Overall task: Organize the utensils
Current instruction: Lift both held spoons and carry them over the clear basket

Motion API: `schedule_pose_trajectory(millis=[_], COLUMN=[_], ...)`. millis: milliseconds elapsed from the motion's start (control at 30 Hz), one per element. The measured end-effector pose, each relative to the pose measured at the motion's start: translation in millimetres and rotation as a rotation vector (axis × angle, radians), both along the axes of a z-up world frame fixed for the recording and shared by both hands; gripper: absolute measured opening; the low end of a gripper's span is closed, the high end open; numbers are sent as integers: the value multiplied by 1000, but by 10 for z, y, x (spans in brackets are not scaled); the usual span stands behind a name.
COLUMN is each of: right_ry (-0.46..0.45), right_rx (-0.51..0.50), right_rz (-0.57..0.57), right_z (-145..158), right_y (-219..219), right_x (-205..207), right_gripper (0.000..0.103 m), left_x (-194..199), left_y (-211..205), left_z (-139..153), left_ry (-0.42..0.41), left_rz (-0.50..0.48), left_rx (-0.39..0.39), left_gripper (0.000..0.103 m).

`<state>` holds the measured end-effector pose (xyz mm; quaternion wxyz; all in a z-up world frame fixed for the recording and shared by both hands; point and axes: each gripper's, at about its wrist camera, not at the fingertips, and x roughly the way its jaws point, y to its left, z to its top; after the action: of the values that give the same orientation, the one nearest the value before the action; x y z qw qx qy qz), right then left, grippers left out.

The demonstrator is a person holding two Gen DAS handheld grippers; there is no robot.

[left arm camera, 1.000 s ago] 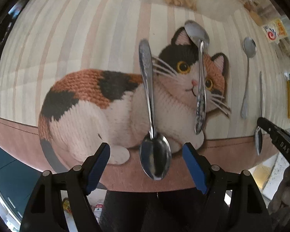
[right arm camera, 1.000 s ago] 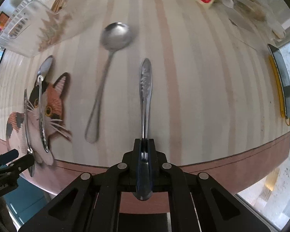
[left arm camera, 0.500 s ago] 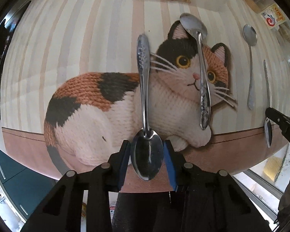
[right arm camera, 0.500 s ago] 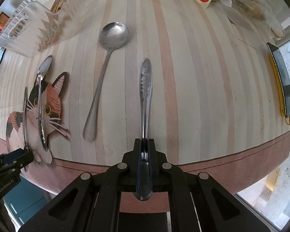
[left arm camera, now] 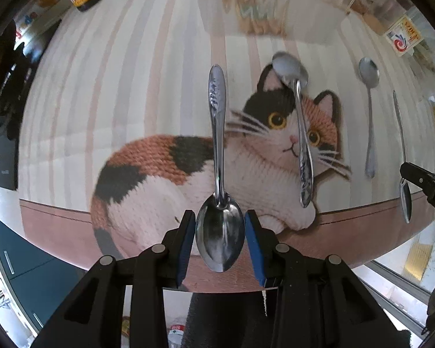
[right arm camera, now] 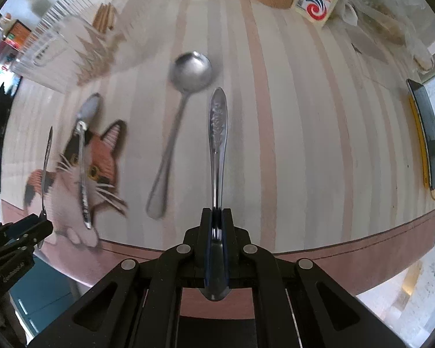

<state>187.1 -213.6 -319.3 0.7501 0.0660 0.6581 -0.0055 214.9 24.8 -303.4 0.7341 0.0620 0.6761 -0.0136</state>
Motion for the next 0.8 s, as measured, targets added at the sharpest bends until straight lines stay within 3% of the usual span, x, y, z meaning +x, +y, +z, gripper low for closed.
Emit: schedule_pose_trajectory(millis=[467, 800], right_ry=[-119, -202], right_rx=[55, 129], right_rz=[49, 71], right_z=[647, 1052], right_y=[101, 221], right_x=[172, 331], right_gripper=[6, 6], left_x=[-95, -19], left_y=[10, 343], left_z=[719, 1235], left_ry=[-148, -273], left_rz=[33, 82], left_rx=[8, -9], left_gripper=[32, 32])
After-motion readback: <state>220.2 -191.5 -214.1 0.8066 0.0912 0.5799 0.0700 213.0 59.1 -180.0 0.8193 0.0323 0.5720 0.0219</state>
